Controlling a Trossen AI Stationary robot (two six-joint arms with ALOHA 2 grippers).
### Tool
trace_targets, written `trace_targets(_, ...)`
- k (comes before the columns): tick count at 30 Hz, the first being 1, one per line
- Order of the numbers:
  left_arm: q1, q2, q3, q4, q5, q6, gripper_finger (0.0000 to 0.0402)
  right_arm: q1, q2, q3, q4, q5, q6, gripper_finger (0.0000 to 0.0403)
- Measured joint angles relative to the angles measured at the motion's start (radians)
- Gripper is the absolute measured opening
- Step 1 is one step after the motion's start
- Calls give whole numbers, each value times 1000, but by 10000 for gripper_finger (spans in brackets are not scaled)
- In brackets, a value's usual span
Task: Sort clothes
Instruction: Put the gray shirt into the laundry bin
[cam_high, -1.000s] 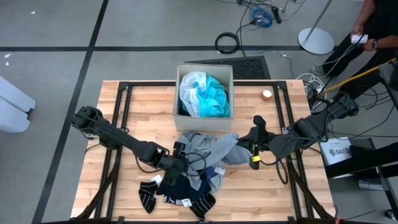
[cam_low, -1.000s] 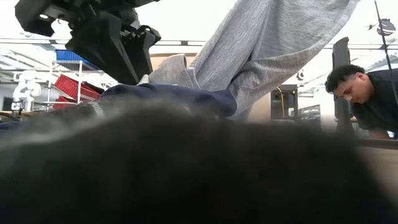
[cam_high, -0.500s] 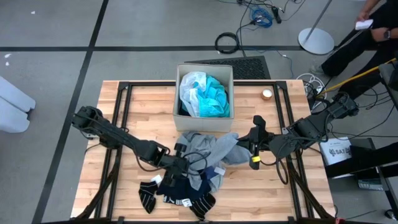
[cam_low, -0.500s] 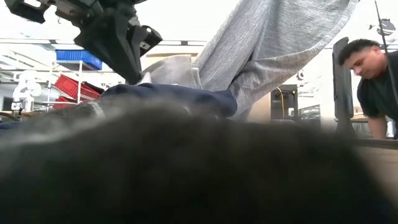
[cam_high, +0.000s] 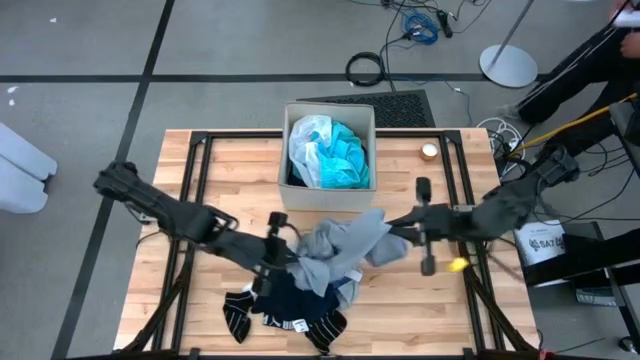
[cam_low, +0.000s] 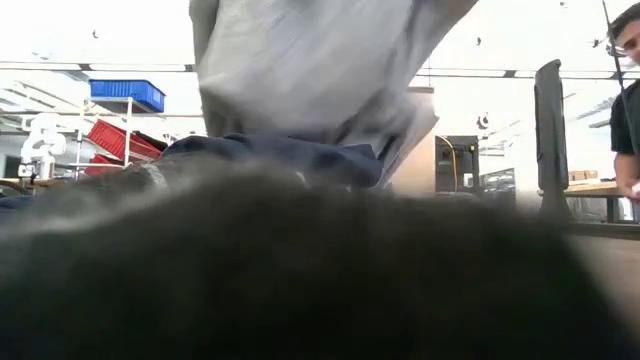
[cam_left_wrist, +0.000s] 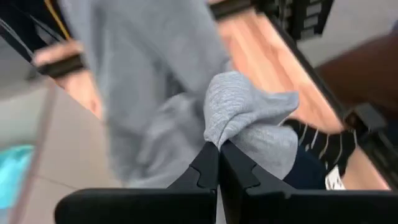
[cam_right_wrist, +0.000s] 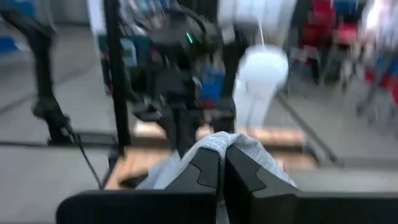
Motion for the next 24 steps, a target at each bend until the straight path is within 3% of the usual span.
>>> trace_targets(7, -52, -107, 5, -28, -149, -2, 1, 76, -58, 0, 271, -3, -296, 0)
trace_targets(12, -50, -136, 5, -47, -261, -111, 10, 107, -68, 0, 471, -65, -496, 0)
trace_targets(18, -40, -135, 5, -66, -297, -122, 68, 107, -70, 0, 609, -139, -611, 0)
trace_targets(21, -40, -136, 5, -126, -341, -108, 105, 105, -70, 0, 658, -183, -665, 0)
trace_targets(24, -36, -136, 5, -224, -377, -192, 141, 106, -70, 0, 727, -278, -724, 0)
